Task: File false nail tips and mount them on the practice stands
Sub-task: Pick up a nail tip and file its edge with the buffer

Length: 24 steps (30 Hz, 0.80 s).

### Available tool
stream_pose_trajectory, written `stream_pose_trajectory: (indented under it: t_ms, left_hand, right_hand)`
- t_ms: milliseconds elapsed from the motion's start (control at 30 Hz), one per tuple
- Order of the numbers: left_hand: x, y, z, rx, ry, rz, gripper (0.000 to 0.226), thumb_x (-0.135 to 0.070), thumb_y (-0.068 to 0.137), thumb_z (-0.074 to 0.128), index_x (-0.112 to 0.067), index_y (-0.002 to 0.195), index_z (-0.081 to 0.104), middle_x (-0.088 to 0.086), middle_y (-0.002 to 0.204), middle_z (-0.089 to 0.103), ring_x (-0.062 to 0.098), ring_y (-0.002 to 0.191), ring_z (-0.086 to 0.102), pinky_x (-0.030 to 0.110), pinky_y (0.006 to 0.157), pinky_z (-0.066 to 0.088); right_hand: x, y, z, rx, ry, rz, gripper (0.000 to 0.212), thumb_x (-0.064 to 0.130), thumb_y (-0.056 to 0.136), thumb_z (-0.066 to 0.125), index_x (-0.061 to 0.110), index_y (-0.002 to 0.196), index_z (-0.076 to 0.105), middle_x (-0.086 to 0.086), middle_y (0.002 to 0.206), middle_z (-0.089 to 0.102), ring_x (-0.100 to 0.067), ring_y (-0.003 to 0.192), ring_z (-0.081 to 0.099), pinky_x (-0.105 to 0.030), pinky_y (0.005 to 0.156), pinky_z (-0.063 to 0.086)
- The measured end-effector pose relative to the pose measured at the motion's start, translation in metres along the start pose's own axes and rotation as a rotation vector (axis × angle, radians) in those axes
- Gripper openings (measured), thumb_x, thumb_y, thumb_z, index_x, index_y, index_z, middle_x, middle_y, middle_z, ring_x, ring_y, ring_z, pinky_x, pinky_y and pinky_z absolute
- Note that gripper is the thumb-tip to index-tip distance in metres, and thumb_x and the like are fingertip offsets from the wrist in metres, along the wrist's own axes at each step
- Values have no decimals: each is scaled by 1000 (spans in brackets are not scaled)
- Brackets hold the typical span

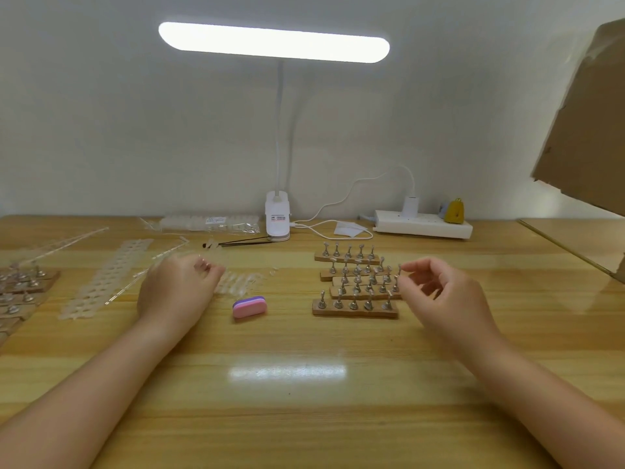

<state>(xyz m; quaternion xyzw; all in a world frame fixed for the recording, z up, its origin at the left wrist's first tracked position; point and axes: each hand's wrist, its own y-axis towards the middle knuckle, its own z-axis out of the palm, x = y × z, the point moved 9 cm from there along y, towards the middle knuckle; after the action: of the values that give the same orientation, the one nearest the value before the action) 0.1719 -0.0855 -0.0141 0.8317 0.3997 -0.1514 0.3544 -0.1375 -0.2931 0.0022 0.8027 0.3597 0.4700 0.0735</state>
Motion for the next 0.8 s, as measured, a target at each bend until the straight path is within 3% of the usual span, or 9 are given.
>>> stream_pose_trajectory:
  t_ms: [100, 200, 267, 333, 433, 533, 600, 700, 800]
  left_hand:
    - [-21, -8, -3, 2, -341, 4, 12, -27, 86, 68, -20, 78, 63, -8, 77, 64, 12, 78, 60, 26, 60, 41]
    - [-48, -22, 7, 116, -667, -29, 8, -19, 85, 71, -20, 83, 62, -4, 74, 71, 3, 66, 64, 18, 55, 49]
    - [-64, -37, 20, 240, -760, -51, 8, -17, 83, 72, -19, 83, 64, -3, 76, 72, 2, 64, 64, 26, 56, 56]
    - [-75, -49, 26, 283, -676, 22, 7, -19, 83, 73, -21, 79, 67, -1, 75, 70, 8, 70, 65, 30, 64, 57]
    - [-83, -54, 21, 204, -465, 193, 7, -24, 86, 68, -22, 79, 68, 0, 65, 64, 11, 61, 60, 31, 60, 53]
    - [-67, -30, -4, -8, -371, 195, 12, -28, 93, 60, -20, 83, 63, -7, 55, 54, 5, 46, 51, 25, 47, 44]
    - [-44, -10, -14, -83, -202, 143, 24, -28, 96, 54, -16, 75, 57, -4, 51, 47, 12, 45, 45, 30, 47, 34]
    - [-17, 3, 3, 46, 11, 96, 42, -28, 99, 45, -13, 60, 45, 7, 58, 47, 33, 62, 52, 34, 53, 30]
    - [-6, 2, 31, 204, 203, 41, 34, -32, 101, 37, -21, 74, 55, 19, 97, 57, 40, 103, 51, 40, 81, 42]
  right_hand:
    - [-5, 3, 11, 119, -518, -113, 59, 56, 77, 63, 26, 126, 47, 16, 103, 51, -9, 97, 48, -29, 84, 43]
    - [-22, 4, 24, 250, -587, -14, 81, 70, 73, 56, 27, 138, 35, 13, 118, 48, -12, 112, 44, -33, 98, 40]
    - [-27, 3, 30, 293, -543, 7, 81, 70, 74, 59, 27, 139, 35, 16, 111, 51, -11, 109, 45, -34, 98, 41]
    - [-27, 3, 31, 285, -430, 21, 80, 63, 75, 66, 26, 139, 35, 19, 99, 52, -9, 103, 49, -35, 96, 43]
    - [-26, 3, 30, 255, -311, 27, 84, 52, 75, 74, 25, 142, 32, 17, 95, 56, -10, 103, 53, -38, 98, 44]
    - [-26, 4, 31, 236, -264, 25, 82, 45, 76, 76, 25, 142, 32, 14, 94, 60, -11, 101, 55, -36, 96, 46]
    - [-27, 5, 31, 214, -245, 19, 78, 40, 77, 77, 24, 141, 35, 14, 92, 61, -11, 100, 55, -36, 94, 46]
    - [-28, 5, 30, 190, -246, 10, 73, 40, 78, 76, 25, 139, 37, 15, 90, 62, -11, 101, 55, -37, 94, 46]
    - [-27, 5, 29, 164, -242, -10, 69, 40, 79, 75, 25, 137, 39, 17, 90, 61, -11, 101, 54, -37, 95, 44]
